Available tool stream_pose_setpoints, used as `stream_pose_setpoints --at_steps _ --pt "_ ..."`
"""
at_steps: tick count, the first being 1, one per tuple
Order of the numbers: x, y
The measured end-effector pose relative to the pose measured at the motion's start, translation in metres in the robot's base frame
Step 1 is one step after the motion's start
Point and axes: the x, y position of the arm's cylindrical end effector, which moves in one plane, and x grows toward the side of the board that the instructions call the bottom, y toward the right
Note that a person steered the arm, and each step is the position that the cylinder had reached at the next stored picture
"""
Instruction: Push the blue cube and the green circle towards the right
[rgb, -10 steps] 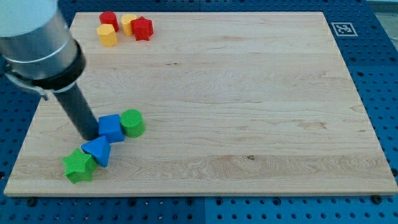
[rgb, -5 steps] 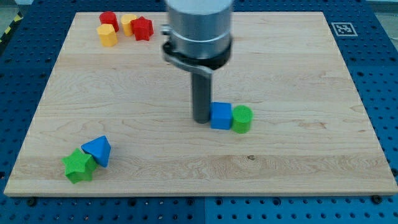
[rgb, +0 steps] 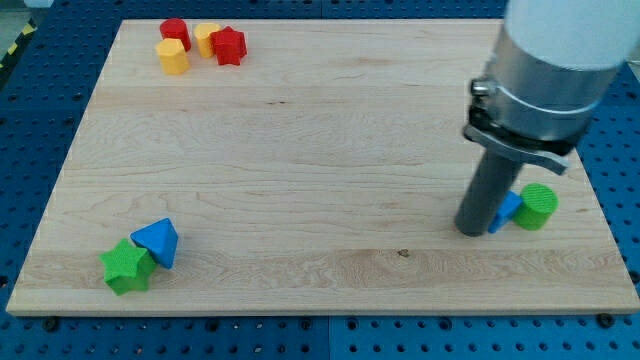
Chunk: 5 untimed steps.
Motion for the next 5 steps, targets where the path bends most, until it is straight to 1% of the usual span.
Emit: stream_pose_setpoints --at_steps 1,3,4,5 --pt "0.0 0.018" --pt "-0.001 0.021" --pt "-0.011 0.025" --pt "-0.023 0.042"
